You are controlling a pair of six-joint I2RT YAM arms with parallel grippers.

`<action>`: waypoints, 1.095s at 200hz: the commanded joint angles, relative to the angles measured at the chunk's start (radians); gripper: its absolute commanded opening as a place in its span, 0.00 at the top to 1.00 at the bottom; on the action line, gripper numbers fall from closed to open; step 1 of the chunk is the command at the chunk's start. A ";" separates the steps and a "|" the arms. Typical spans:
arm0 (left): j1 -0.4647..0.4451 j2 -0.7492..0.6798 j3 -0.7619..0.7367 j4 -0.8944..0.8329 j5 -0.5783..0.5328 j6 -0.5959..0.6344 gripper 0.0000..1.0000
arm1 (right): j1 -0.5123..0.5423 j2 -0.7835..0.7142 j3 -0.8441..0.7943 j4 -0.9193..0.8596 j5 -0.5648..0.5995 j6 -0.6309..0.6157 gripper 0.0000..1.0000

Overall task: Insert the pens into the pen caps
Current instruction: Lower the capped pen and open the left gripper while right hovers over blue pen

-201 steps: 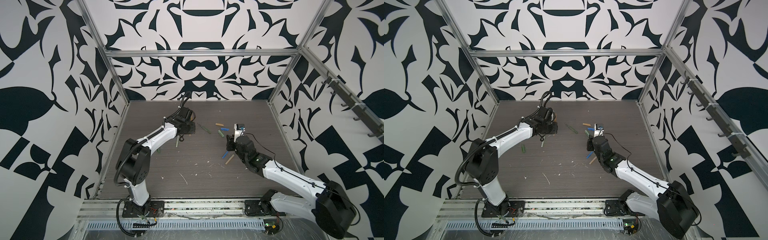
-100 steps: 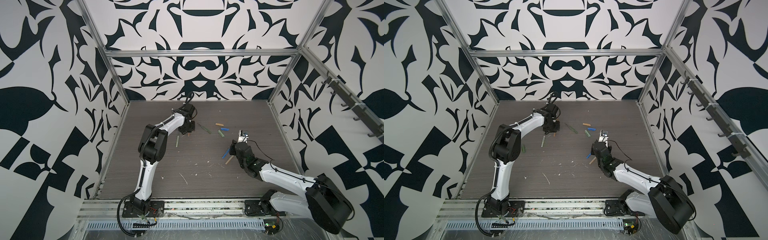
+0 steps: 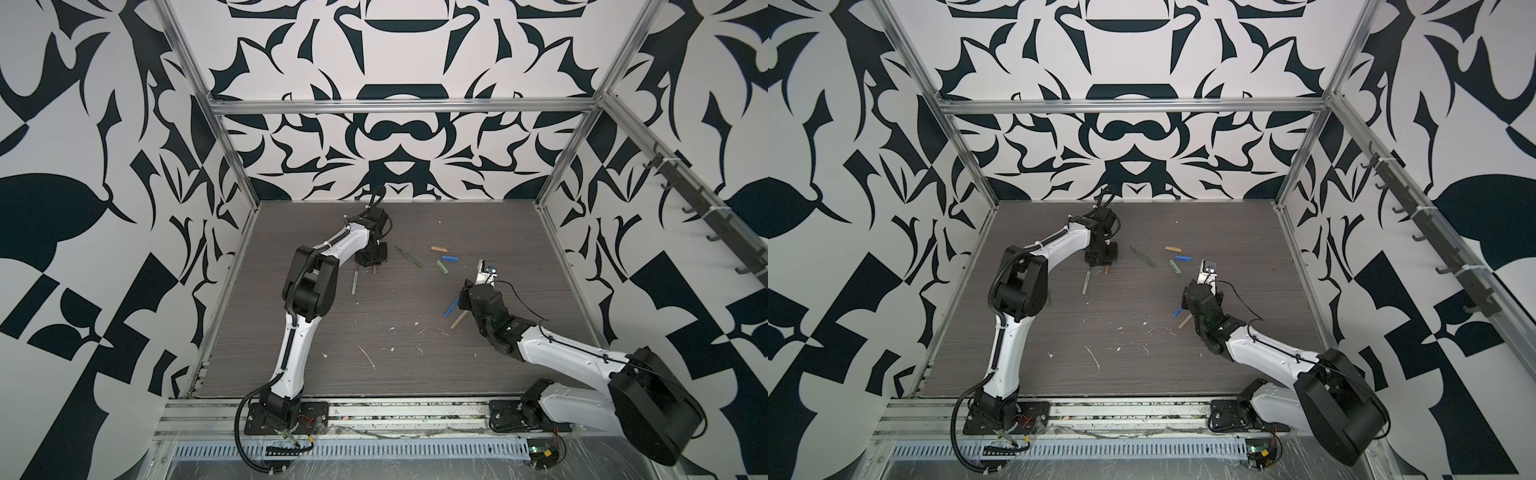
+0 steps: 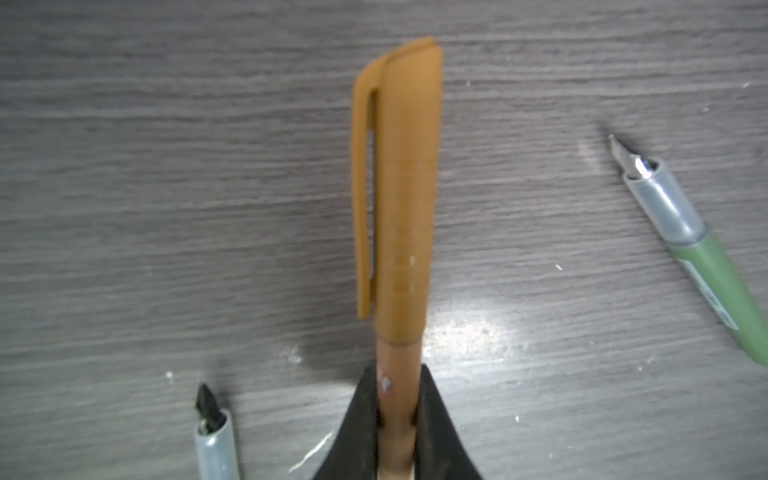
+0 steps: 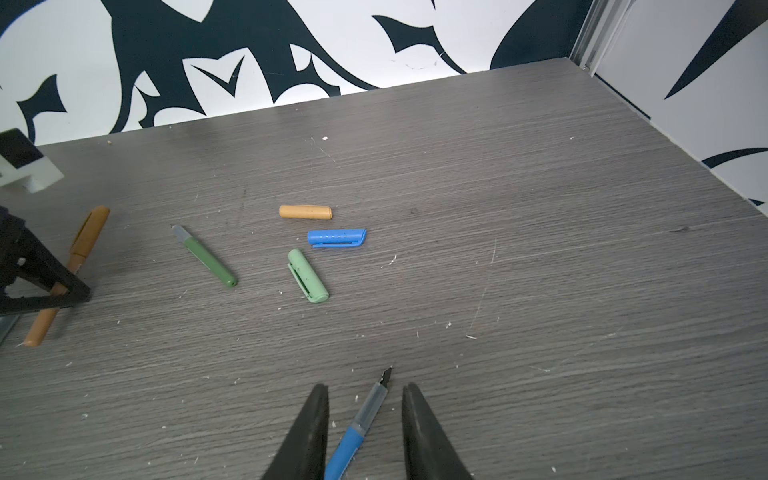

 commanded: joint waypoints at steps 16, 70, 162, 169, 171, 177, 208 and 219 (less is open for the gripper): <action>0.003 0.012 0.054 -0.080 0.015 0.001 0.74 | 0.000 -0.033 0.015 0.016 0.005 0.017 0.67; 0.003 -0.095 0.051 -0.094 0.034 0.039 0.71 | -0.002 -0.044 0.013 0.013 -0.003 0.017 0.67; 0.038 -0.552 -0.453 0.071 -0.110 0.100 0.59 | -0.001 -0.011 0.011 0.041 -0.006 0.063 0.69; 0.057 -0.543 -0.453 0.028 -0.074 0.097 0.59 | -0.001 -0.007 0.013 0.038 -0.011 0.067 0.69; 0.063 -0.541 -0.453 0.016 -0.064 0.097 0.59 | -0.001 -0.007 0.013 0.037 -0.015 0.068 0.69; 0.078 -0.530 -0.453 -0.010 -0.035 0.095 0.59 | -0.001 -0.007 0.016 0.032 -0.021 0.069 0.69; 0.094 -0.461 -0.432 -0.097 0.052 0.130 0.59 | -0.001 -0.007 0.026 0.019 -0.052 0.060 0.69; 0.094 -0.434 -0.415 -0.111 0.075 0.138 0.59 | -0.001 -0.008 0.029 0.018 -0.051 0.060 0.69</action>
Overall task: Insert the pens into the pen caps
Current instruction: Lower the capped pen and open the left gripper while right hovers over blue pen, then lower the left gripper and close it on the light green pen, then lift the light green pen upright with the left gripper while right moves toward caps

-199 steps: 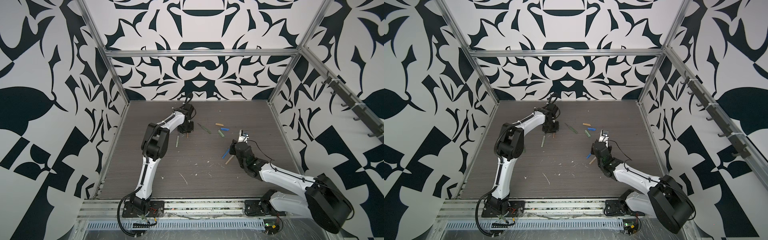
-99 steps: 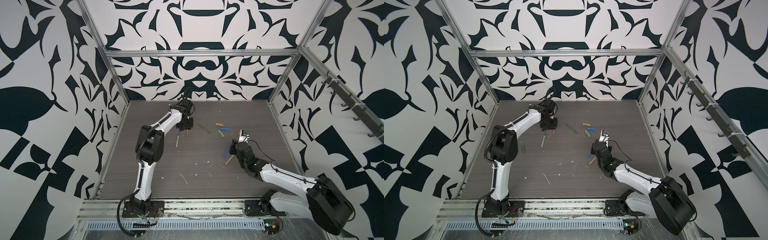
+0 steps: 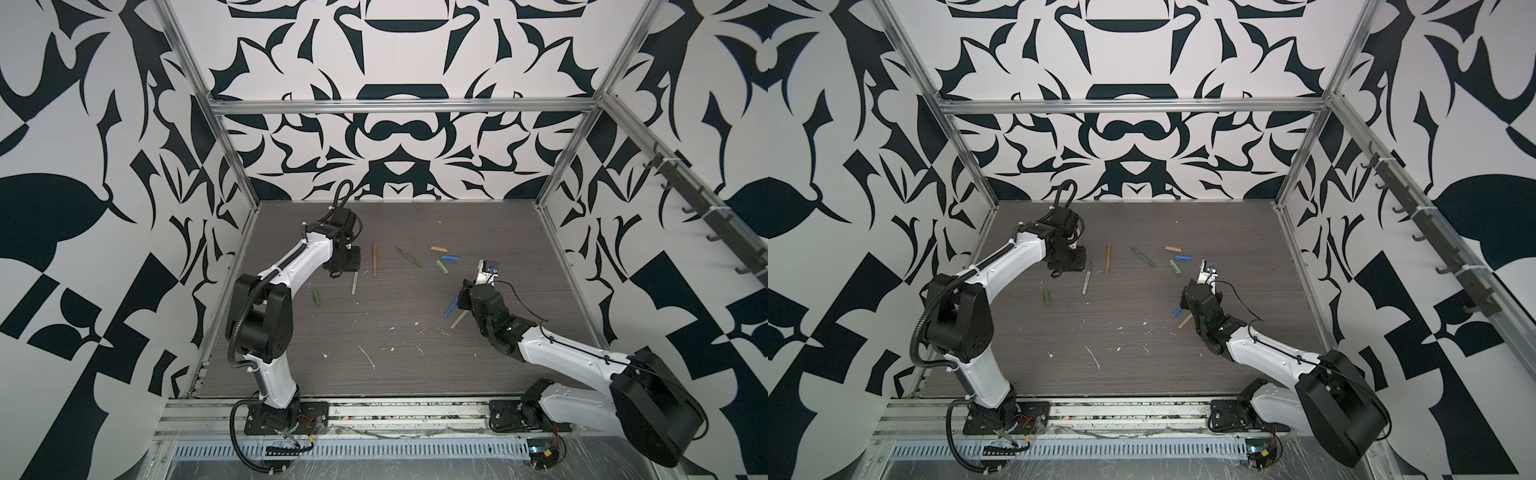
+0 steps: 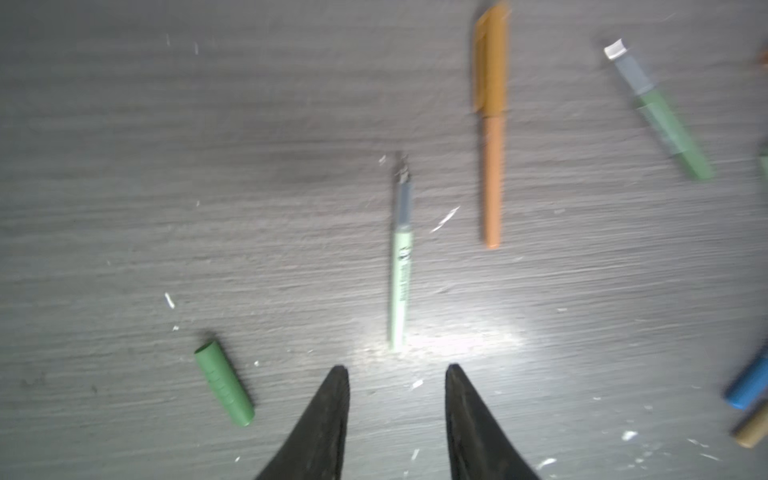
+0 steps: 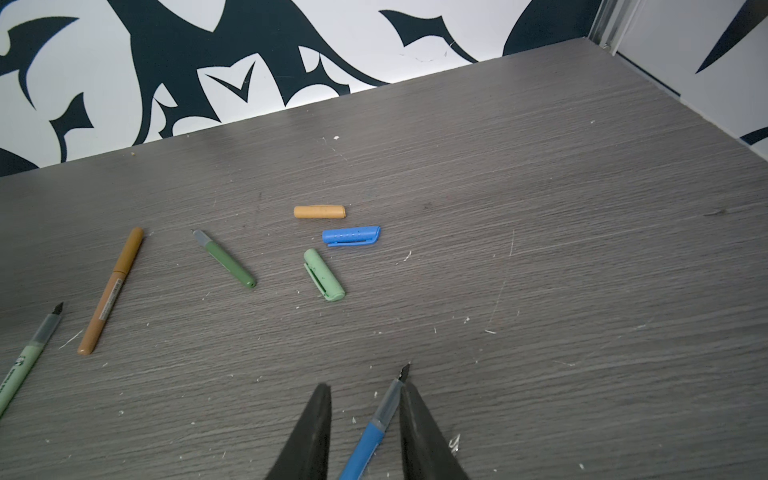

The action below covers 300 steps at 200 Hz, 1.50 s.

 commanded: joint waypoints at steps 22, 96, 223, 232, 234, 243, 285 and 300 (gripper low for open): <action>-0.006 0.120 0.069 -0.138 0.099 0.054 0.62 | -0.001 -0.005 0.031 0.009 -0.014 0.008 0.69; -0.009 0.271 0.166 -0.191 0.056 0.070 0.68 | -0.001 -0.014 0.032 0.001 -0.018 0.005 0.70; -0.036 0.334 0.108 -0.167 0.011 0.076 0.81 | -0.001 -0.023 0.032 -0.003 -0.020 0.006 0.71; -0.036 0.332 0.104 -0.161 0.031 0.081 0.87 | -0.001 -0.023 0.031 -0.004 -0.019 0.006 0.71; -0.036 0.331 0.103 -0.160 0.034 0.082 0.88 | 0.000 -0.023 0.030 -0.005 -0.020 0.006 0.71; -0.036 0.325 0.100 -0.156 0.039 0.080 0.91 | -0.001 -0.023 0.033 -0.004 -0.024 0.006 0.71; -0.041 0.154 0.006 -0.064 0.030 0.057 0.97 | -0.001 -0.041 0.039 0.002 -0.098 -0.005 0.71; -0.069 0.024 -0.085 0.033 0.027 0.073 0.99 | -0.001 -0.029 0.068 -0.005 -0.164 -0.026 0.72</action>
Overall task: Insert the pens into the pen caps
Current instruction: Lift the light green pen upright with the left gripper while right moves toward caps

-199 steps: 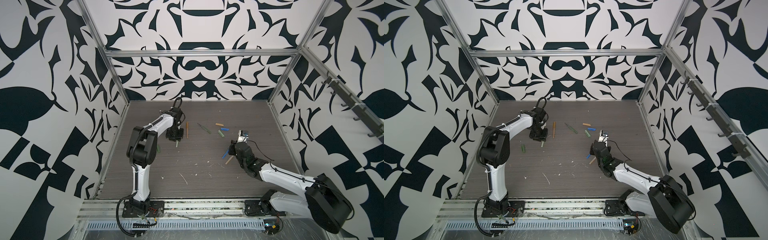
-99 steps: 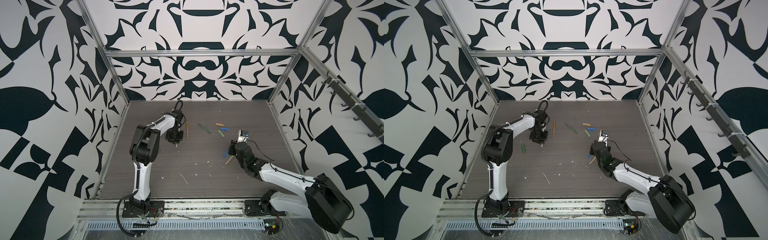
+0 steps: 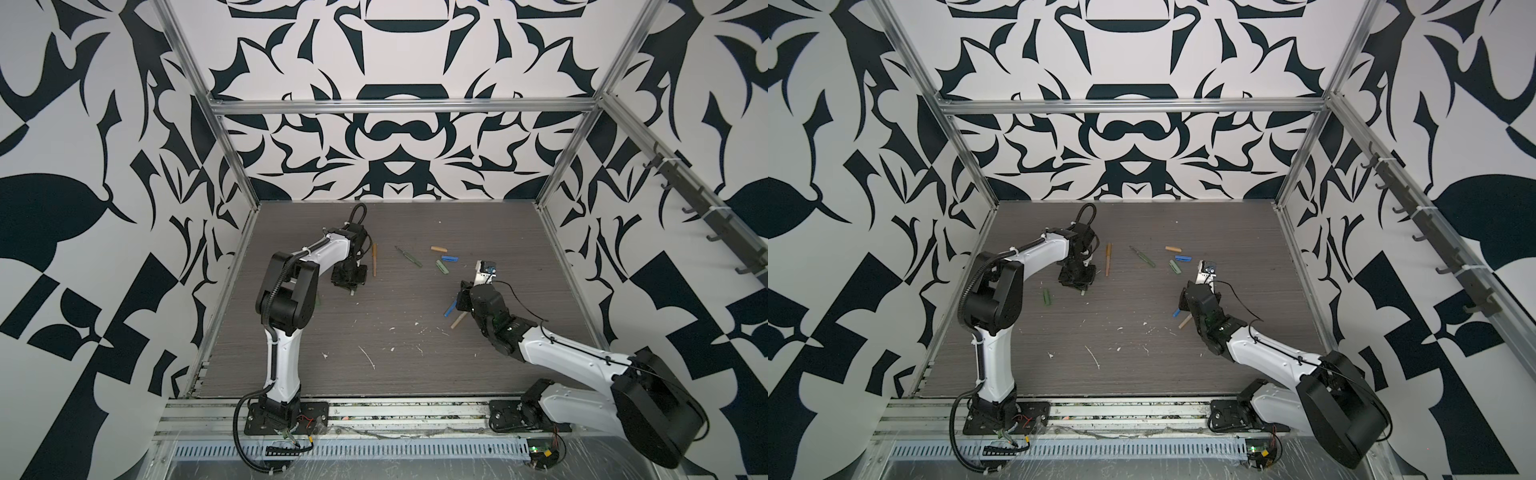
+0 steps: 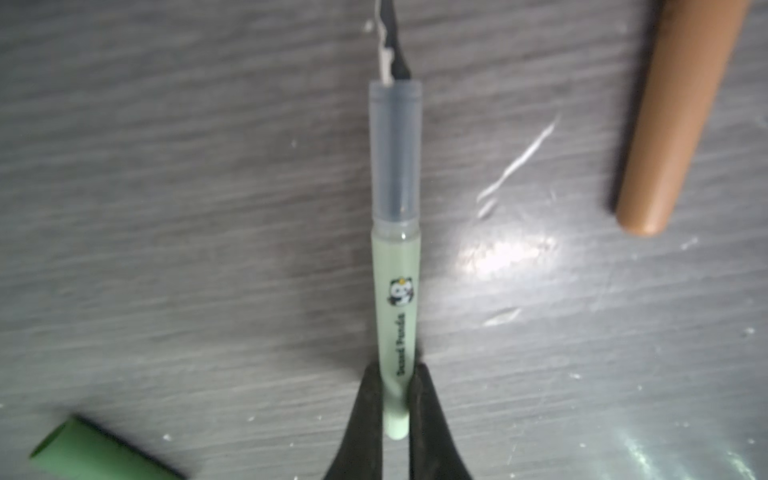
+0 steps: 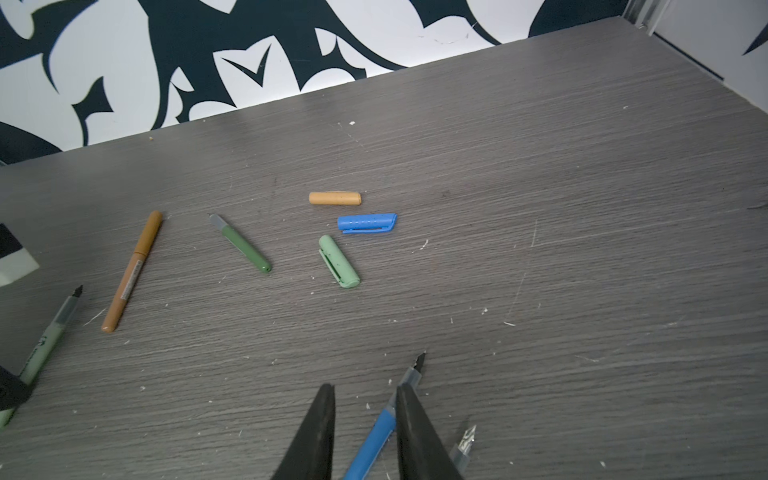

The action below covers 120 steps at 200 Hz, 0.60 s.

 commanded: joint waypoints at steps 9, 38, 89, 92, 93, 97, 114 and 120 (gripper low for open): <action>-0.073 -0.290 -0.175 0.168 -0.016 0.023 1.00 | 0.000 -0.012 0.108 -0.028 -0.149 -0.043 0.73; -0.239 -0.587 -0.402 0.392 -0.090 0.040 1.00 | -0.001 -0.032 0.258 -0.213 -0.316 -0.059 0.73; -0.344 -0.960 -0.690 0.634 0.002 -0.038 1.00 | 0.000 -0.185 0.293 -0.240 -0.686 -0.027 0.58; -0.343 -0.973 -0.704 0.646 0.014 -0.042 1.00 | 0.000 -0.191 0.288 -0.214 -0.714 -0.020 0.58; -0.344 -0.976 -0.708 0.651 0.019 -0.043 1.00 | 0.000 -0.193 0.287 -0.206 -0.726 -0.015 0.58; -0.344 -0.989 -0.722 0.668 0.039 -0.044 1.00 | 0.000 -0.198 0.284 -0.175 -0.759 0.003 0.57; -0.343 -1.029 -0.747 0.685 0.088 -0.050 1.00 | 0.005 -0.188 0.317 -0.130 -0.817 0.053 0.53; -0.343 -1.037 -0.751 0.694 0.104 -0.054 1.00 | 0.007 -0.173 0.338 -0.131 -0.843 0.050 0.52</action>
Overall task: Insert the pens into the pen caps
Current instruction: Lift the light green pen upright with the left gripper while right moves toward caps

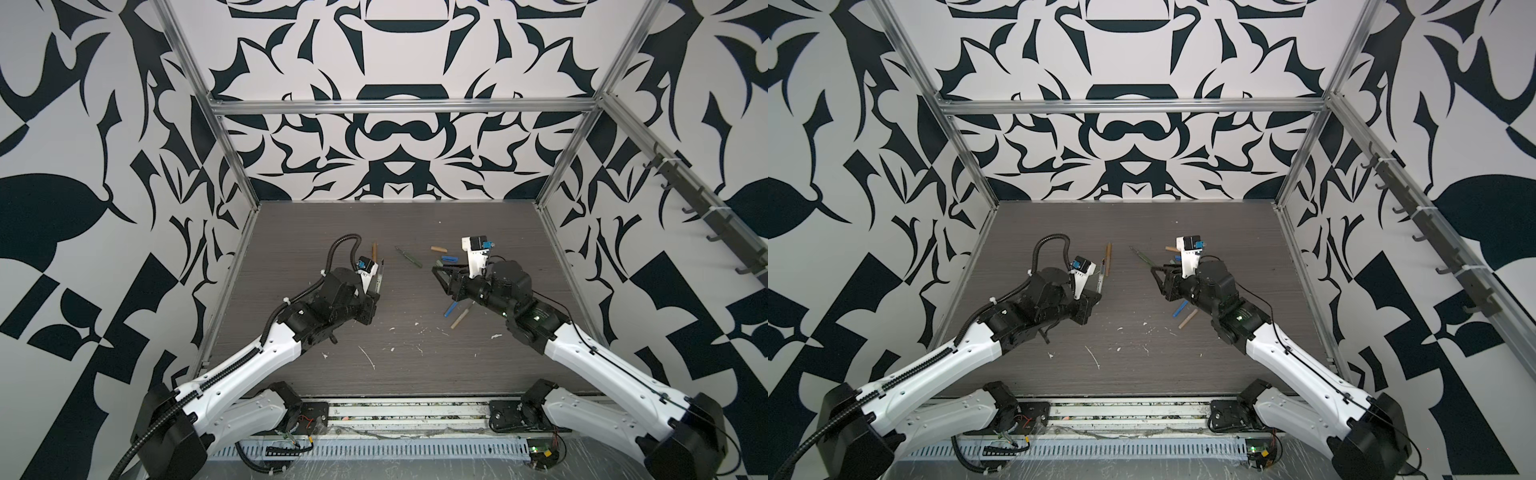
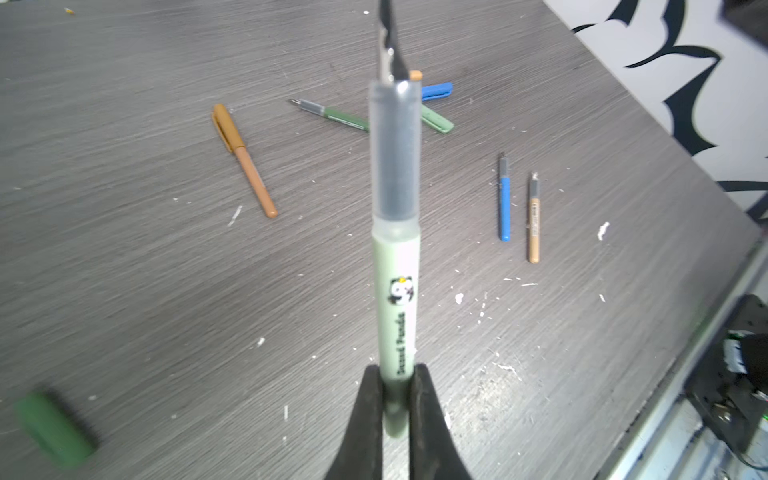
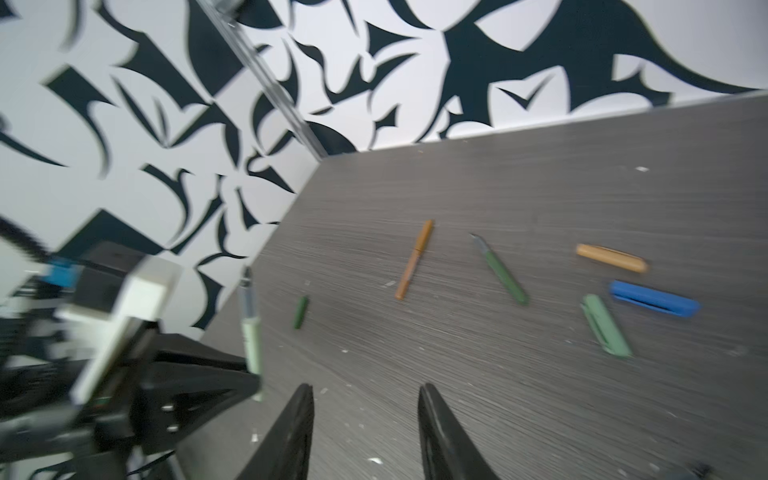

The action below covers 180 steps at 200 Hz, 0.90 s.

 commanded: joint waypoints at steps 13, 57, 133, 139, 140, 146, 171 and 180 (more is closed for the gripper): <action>0.000 -0.049 -0.037 0.140 0.127 -0.049 1.00 | 0.013 0.071 0.090 0.072 -0.260 0.056 0.50; 0.000 -0.012 -0.031 0.229 0.213 -0.075 1.00 | 0.067 0.204 0.201 0.090 -0.286 0.050 0.46; 0.002 0.031 0.032 0.189 0.265 -0.028 1.00 | 0.080 0.364 0.268 0.124 -0.280 0.084 0.49; 0.002 0.033 0.037 0.190 0.272 -0.027 1.00 | 0.080 0.367 0.264 0.129 -0.272 0.088 0.49; 0.002 0.034 0.037 0.190 0.274 -0.027 1.00 | 0.080 0.367 0.264 0.130 -0.272 0.089 0.49; 0.003 0.036 0.040 0.190 0.279 -0.027 1.00 | 0.080 0.368 0.260 0.136 -0.272 0.089 0.50; 0.003 0.045 0.050 0.184 0.276 -0.024 1.00 | 0.082 0.383 0.265 0.139 -0.295 0.099 0.66; 0.002 0.049 0.049 0.192 0.279 -0.026 1.00 | 0.083 0.387 0.270 0.138 -0.308 0.102 0.77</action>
